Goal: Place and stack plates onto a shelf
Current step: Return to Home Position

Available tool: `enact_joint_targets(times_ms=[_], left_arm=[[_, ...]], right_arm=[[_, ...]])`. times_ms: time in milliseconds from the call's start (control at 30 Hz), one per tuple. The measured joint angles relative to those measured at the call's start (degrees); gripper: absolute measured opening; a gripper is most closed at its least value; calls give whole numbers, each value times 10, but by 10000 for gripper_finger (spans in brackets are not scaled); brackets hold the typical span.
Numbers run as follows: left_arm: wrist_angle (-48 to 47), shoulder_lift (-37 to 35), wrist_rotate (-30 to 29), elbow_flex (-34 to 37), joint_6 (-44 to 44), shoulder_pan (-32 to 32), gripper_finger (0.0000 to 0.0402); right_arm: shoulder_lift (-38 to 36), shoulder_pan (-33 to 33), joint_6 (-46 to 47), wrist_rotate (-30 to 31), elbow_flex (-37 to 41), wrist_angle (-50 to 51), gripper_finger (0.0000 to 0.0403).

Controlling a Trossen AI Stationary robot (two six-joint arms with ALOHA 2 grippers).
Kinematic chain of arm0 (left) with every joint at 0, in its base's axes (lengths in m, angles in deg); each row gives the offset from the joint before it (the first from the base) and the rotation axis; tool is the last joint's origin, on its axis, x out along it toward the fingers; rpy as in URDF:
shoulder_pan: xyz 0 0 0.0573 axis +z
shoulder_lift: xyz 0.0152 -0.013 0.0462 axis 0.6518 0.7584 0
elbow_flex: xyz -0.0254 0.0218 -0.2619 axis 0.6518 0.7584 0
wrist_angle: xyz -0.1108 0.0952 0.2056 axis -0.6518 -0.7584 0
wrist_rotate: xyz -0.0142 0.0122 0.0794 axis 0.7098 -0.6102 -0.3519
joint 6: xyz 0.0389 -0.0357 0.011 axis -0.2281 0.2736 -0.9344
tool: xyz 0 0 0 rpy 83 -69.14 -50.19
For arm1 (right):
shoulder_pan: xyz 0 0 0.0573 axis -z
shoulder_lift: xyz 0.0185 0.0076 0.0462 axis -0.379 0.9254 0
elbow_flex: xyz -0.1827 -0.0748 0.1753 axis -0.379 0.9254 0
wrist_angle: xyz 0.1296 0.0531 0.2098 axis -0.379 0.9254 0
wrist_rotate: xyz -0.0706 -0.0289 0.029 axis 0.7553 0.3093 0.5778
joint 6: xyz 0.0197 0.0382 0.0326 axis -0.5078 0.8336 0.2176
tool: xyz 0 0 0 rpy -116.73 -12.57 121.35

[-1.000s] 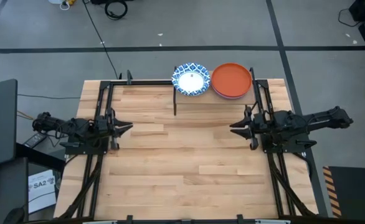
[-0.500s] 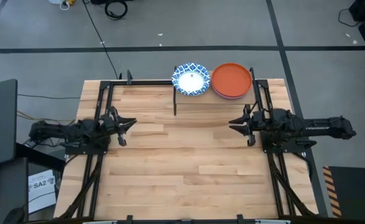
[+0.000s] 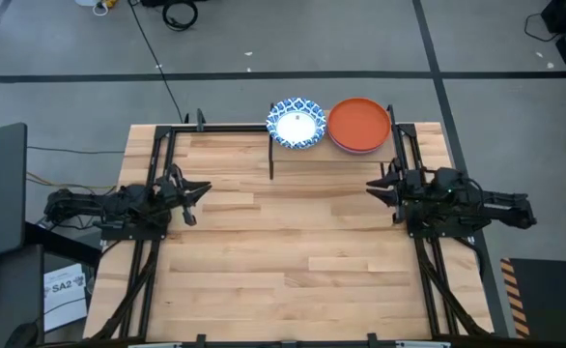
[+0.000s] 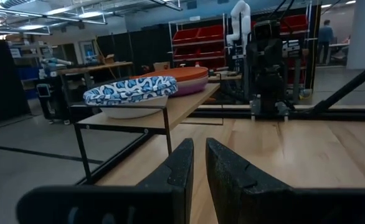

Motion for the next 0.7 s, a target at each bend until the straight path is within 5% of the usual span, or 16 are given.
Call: enact_joint_targets(times_ms=[467, 700], left_arm=[[0, 0, 0, 0, 0, 0, 48], [-1, 0, 0, 0, 1, 0, 48]], right_arm=[[1, 0, -12, 19, 82, -108, 98], [1, 0, -21, 73, 84, -66, 98]])
